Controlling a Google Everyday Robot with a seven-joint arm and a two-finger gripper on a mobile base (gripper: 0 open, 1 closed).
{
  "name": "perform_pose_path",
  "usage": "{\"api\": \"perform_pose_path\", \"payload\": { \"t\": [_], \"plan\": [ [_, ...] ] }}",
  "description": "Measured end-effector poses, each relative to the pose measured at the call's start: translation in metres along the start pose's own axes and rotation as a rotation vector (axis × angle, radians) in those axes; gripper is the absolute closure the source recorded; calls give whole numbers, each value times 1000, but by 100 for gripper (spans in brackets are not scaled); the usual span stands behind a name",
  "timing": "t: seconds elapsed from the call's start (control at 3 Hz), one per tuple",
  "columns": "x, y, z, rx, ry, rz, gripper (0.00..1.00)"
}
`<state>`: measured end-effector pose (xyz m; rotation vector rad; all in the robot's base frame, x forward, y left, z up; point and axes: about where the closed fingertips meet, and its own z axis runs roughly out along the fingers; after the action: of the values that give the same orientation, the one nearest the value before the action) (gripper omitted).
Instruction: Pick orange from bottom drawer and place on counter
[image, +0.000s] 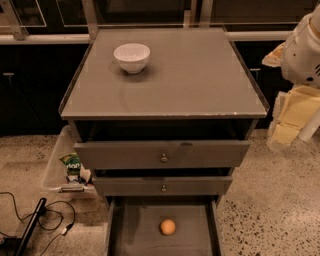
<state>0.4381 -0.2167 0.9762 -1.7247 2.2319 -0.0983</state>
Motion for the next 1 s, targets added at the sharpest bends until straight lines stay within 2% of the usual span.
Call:
{"api": "perform_pose_path", "payload": {
  "t": [0.33,0.67,1.0],
  "plan": [
    [0,0,0,0,0,0,0],
    [3,6,18,-31,-14,12,0],
    [8,29,58,-84,-71,8,0]
  ]
}}
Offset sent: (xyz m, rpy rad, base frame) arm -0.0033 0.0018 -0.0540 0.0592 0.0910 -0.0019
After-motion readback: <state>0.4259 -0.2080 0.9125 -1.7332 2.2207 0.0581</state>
